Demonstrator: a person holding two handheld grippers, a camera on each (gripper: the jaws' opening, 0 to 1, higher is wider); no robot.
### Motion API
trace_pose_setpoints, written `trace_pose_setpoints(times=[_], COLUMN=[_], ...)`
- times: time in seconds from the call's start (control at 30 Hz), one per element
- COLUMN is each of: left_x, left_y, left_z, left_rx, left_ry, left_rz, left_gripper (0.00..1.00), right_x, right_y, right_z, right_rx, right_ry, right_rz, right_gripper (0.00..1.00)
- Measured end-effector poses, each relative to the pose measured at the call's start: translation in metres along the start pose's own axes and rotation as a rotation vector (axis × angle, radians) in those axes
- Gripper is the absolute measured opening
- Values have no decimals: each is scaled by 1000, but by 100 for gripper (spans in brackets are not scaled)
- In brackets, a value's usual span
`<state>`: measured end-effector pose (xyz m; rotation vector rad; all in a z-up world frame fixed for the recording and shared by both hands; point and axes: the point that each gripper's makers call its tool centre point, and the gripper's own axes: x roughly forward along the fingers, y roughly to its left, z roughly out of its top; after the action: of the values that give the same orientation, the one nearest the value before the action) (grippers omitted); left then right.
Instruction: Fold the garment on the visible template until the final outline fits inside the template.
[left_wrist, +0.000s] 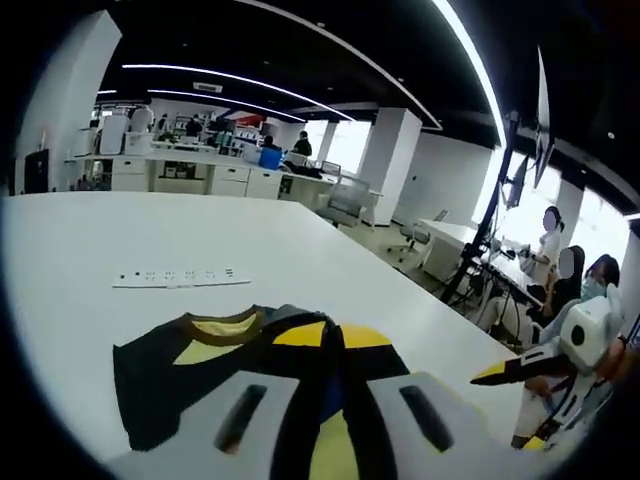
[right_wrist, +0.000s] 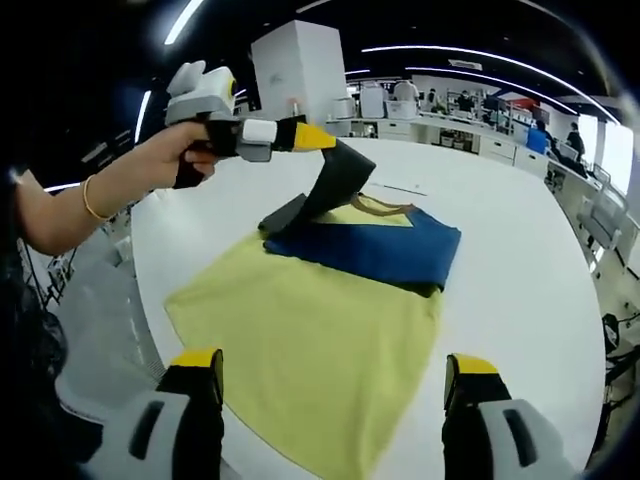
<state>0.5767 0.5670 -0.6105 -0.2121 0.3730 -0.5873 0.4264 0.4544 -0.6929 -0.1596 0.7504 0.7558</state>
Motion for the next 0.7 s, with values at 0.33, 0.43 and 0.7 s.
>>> trace_pose_setpoints(times=[0.33, 0.43, 0.7], left_x=[21, 28, 47], left_y=[-22, -27, -40], left_z=[-30, -38, -73], left_rx=[22, 27, 9], left_ry=[68, 84, 151], left_rz=[-49, -55, -75], left_gripper=[0, 0, 0], right_x=[6, 7, 10], right_y=[1, 1, -3], right_z=[-5, -8, -21], right_rx=[11, 18, 38], right_ry=[11, 17, 41], right_rz=[7, 9, 0], right_gripper=[92, 92, 92])
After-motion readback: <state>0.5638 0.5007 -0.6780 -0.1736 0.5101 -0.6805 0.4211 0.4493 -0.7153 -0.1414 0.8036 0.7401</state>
